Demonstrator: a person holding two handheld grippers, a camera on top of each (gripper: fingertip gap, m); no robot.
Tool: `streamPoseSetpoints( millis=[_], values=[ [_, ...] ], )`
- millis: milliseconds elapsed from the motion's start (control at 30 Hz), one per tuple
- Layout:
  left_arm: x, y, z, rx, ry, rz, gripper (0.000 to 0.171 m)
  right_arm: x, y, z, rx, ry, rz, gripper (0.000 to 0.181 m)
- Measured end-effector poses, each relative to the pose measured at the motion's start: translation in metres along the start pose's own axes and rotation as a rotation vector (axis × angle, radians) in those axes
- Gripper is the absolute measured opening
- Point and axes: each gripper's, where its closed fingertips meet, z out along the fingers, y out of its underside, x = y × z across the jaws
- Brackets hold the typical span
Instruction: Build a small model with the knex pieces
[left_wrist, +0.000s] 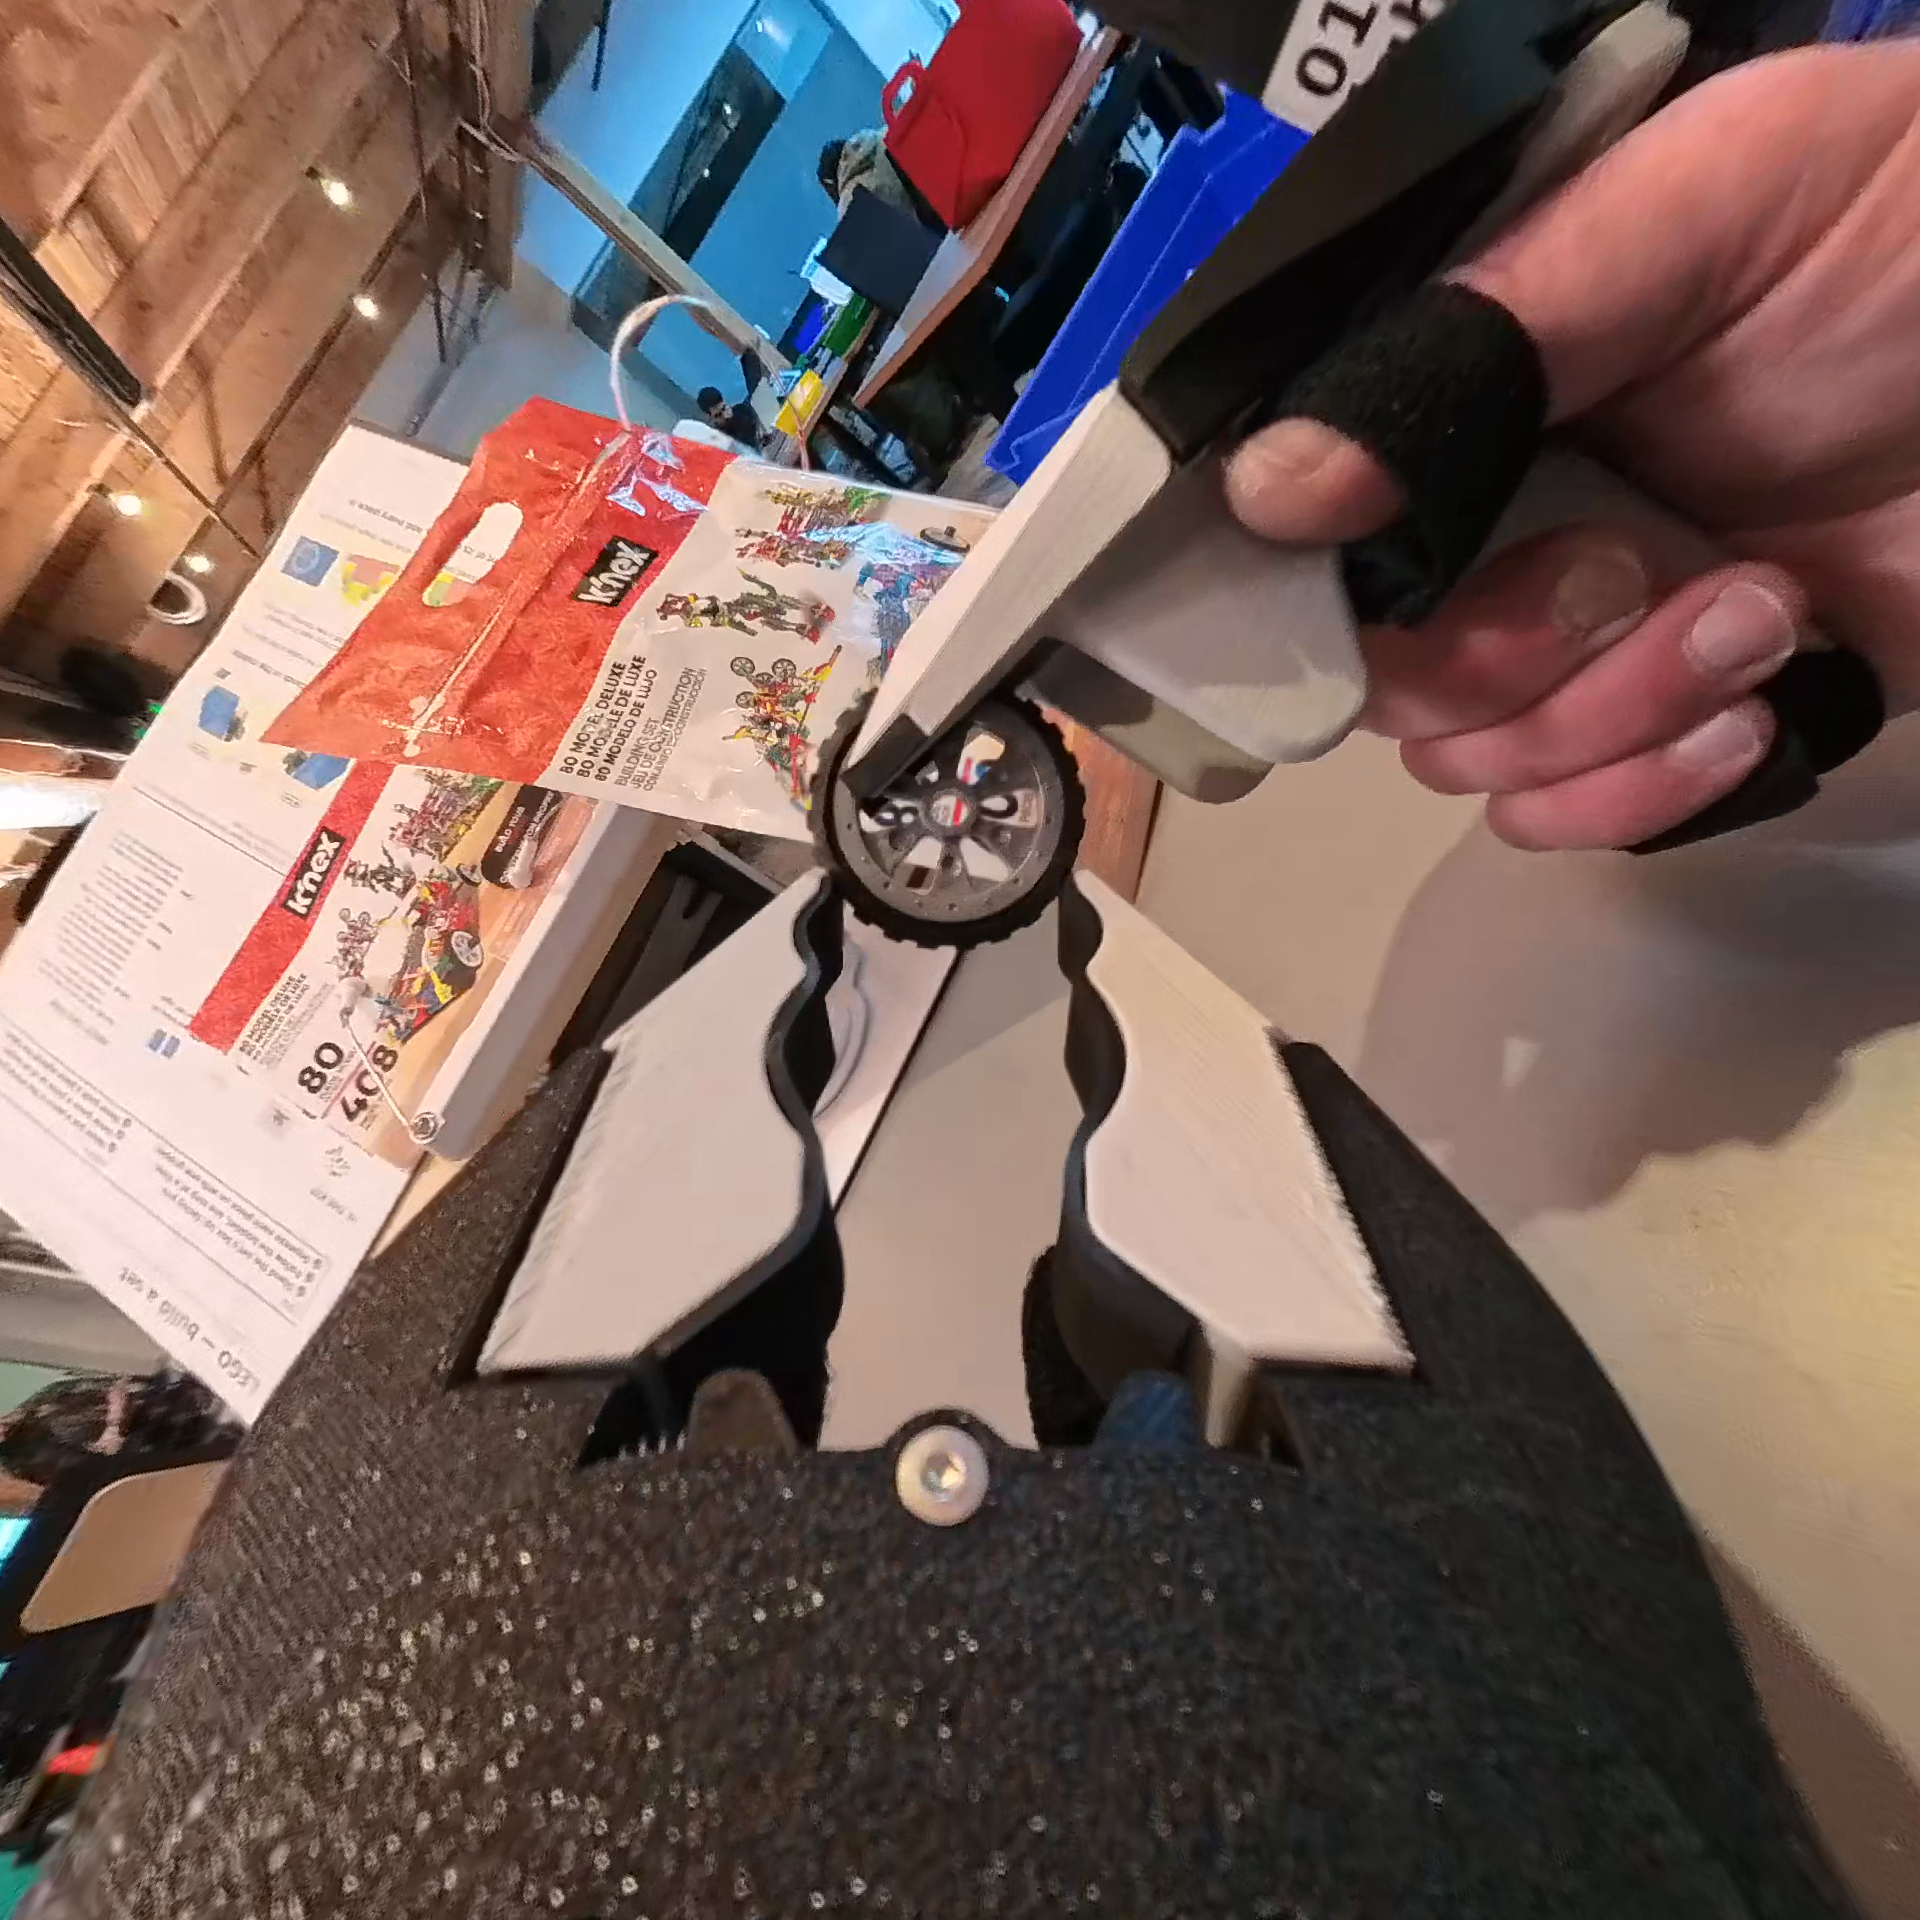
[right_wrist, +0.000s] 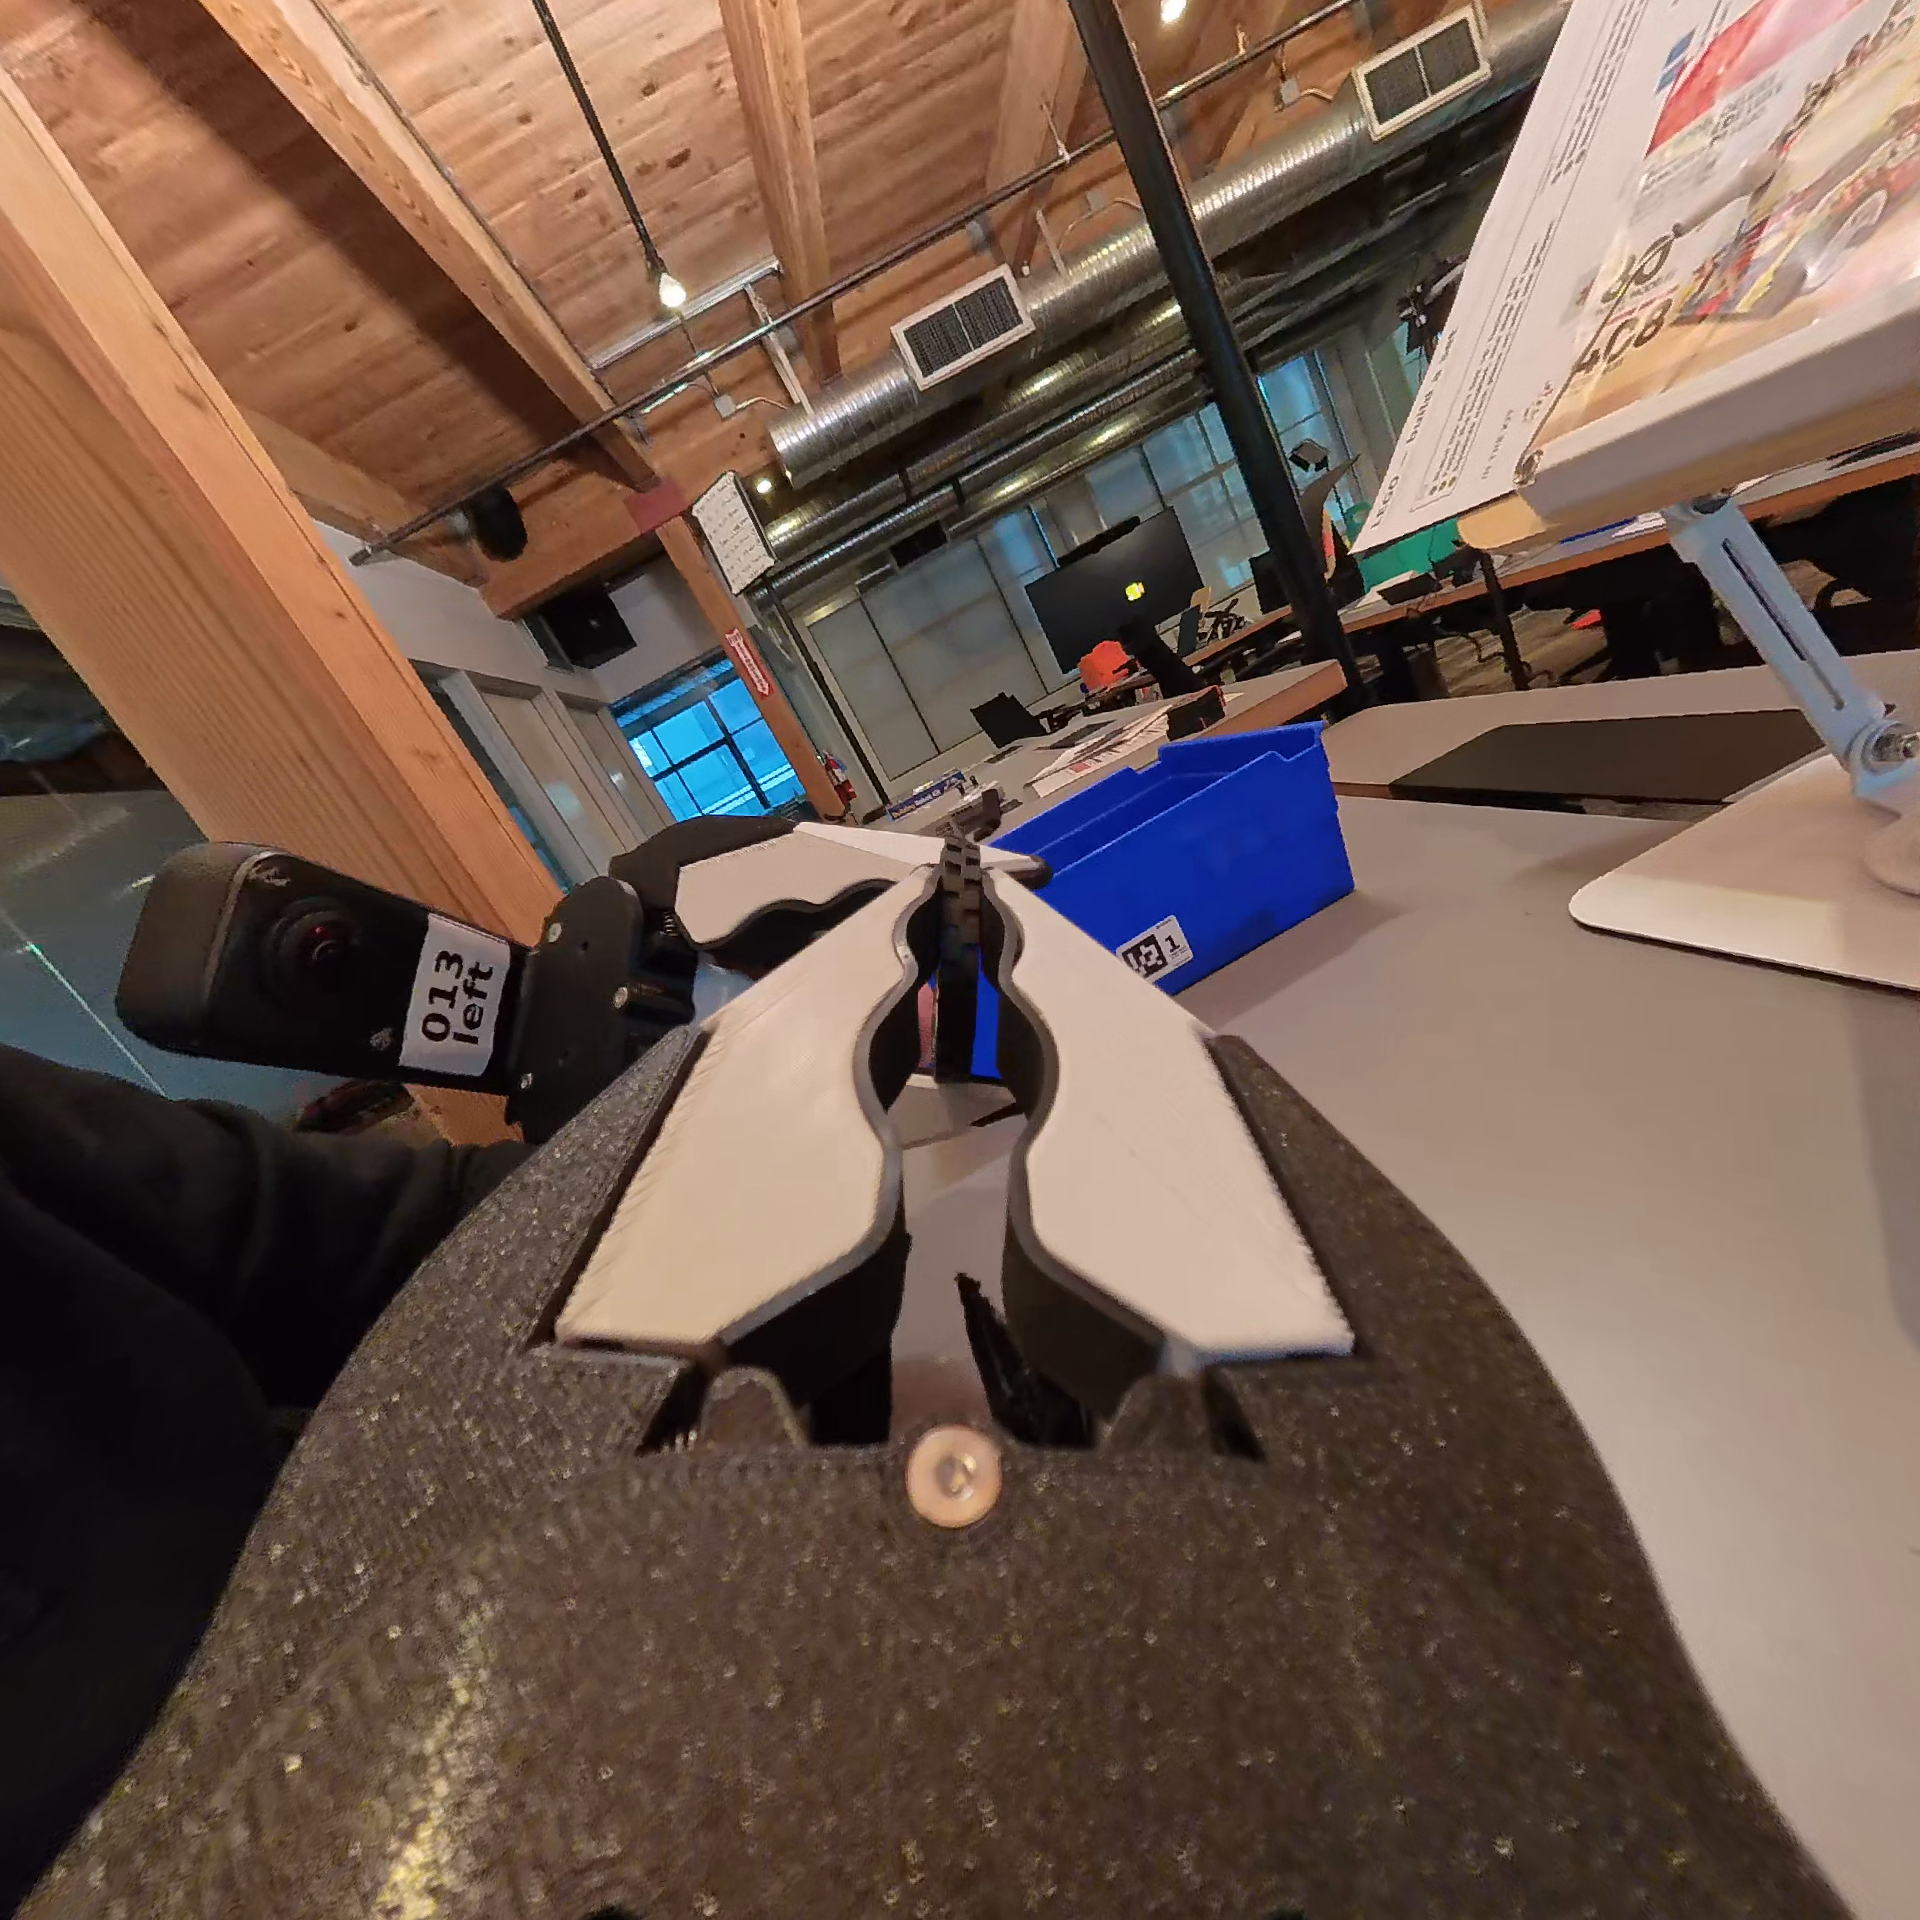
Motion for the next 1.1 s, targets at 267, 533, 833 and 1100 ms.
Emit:
streamPoseSetpoints(
  millis=[267, 533, 833, 1100],
  values=[
    [-0.004, 0.005, 0.000, -0.122, -0.060, 0.170, 0.034, 0.000, 0.002, 0.002, -0.018, 0.054, -0.062, 0.005],
    [0.003, 0.009, 0.010, -0.077, 0.066, 0.009, 0.039, 0.011, 0.002, -0.002, -0.031, 0.083, -0.050, 0.004],
    [0.004, 0.008, 0.008, 0.023, 0.126, -0.057, 0.027, 0.017, -0.006, -0.010, -0.001, 0.010, 0.077, 0.005],
    [0.004, 0.009, 0.008, -0.017, 0.081, 0.030, 0.018, 0.015, 0.000, -0.006, -0.037, 0.054, 0.001, 0.005]
  ],
)
